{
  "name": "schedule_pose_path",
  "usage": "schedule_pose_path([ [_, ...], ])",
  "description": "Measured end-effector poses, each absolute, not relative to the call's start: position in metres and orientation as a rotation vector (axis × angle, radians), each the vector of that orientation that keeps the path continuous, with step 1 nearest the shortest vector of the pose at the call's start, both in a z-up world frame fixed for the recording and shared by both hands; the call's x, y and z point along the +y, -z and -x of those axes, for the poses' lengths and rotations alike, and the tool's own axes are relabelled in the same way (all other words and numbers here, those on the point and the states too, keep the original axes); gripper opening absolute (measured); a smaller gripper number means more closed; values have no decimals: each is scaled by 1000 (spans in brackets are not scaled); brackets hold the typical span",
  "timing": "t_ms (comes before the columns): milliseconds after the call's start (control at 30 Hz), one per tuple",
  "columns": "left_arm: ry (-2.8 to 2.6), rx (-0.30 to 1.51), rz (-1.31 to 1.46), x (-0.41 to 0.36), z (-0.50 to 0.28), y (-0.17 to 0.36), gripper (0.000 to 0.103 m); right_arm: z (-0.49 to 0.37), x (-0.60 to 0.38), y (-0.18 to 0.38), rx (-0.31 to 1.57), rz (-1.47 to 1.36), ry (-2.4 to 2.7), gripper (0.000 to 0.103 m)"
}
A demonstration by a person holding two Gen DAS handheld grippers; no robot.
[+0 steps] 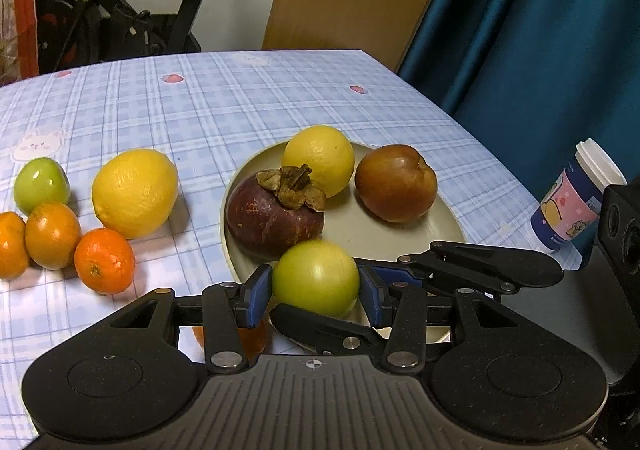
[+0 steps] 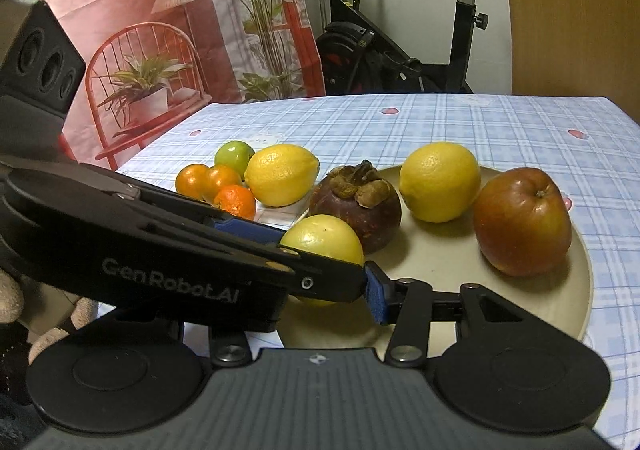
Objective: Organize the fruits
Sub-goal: 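Carry the green fruit with the left gripper onto the beige plate, then open the left gripper and lift it off the green fruit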
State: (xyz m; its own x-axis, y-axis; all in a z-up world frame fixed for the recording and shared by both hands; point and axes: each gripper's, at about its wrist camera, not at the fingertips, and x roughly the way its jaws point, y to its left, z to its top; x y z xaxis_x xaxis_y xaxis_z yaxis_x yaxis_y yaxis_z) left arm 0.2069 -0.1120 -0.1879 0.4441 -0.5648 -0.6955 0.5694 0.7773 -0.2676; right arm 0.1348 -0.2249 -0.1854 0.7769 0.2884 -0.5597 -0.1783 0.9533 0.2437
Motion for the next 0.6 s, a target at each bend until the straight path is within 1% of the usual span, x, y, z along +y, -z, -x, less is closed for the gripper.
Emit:
schedule_pose_path([
  [233,698,850,-7,-111,-205,186,51,-138,-223,186,632,-173,-256,51],
  [400,677,821,26,-100,-198,177,55,-136,-221,184,616,-160,-245,54],
  [433,670,813,48,-95,-195,174,57,-135,-220,183,603,-156,-246,55],
  [467,666,801,71,-90,-192,171,62,-134,-220,181,589,-154,-248,58],
  [600,597,732,143,-61,-176,160,63,-128,-220,176,515,-159,-268,59],
])
